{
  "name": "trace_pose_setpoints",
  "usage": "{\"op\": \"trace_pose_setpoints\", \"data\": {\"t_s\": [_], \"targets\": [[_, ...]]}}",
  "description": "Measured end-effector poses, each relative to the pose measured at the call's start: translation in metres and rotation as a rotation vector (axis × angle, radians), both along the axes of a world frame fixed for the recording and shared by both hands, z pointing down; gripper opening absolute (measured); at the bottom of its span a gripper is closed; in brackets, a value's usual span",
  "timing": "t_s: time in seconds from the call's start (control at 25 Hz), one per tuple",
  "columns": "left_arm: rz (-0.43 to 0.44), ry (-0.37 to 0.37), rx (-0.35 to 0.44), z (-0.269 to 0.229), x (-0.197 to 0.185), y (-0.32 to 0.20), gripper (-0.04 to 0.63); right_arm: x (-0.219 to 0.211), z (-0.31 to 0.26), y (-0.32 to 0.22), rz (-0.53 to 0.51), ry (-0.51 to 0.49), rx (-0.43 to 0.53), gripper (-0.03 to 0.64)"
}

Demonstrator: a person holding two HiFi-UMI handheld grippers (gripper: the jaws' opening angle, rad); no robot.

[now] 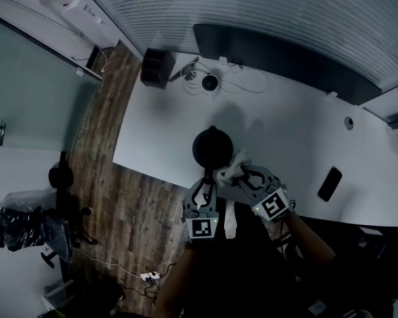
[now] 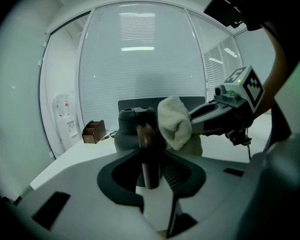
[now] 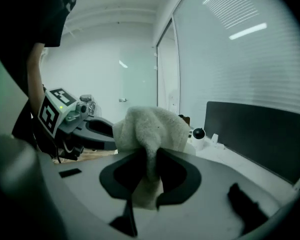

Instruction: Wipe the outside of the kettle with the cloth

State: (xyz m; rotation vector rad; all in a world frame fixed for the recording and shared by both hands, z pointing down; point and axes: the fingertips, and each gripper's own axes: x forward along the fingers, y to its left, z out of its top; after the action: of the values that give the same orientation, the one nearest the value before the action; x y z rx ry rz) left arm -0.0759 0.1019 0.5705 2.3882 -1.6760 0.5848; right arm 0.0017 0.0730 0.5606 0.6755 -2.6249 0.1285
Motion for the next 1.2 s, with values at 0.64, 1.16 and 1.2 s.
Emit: {"op": "trace_pose_setpoints", "data": {"t_s": [0.64,1.16,1.2], "targets": [[0.066,0.019,-0.007,0.0,-0.001,-0.001,0.118,-0.009,0.094,0.001,-0.086,0.155,-0.117,0.067],[0.108,-0.024,-0.049,0.001,-0.008,0.0,0.118,-0.011,0.024,-0.021,-0.134,0.033,-0.013,0.069],[0.108,-0.026,-0.05,0.0,-0.009,0.0,0.118,-0.01,0.032,-0.02,-0.127,0.044,-0.032,0.069]]}}
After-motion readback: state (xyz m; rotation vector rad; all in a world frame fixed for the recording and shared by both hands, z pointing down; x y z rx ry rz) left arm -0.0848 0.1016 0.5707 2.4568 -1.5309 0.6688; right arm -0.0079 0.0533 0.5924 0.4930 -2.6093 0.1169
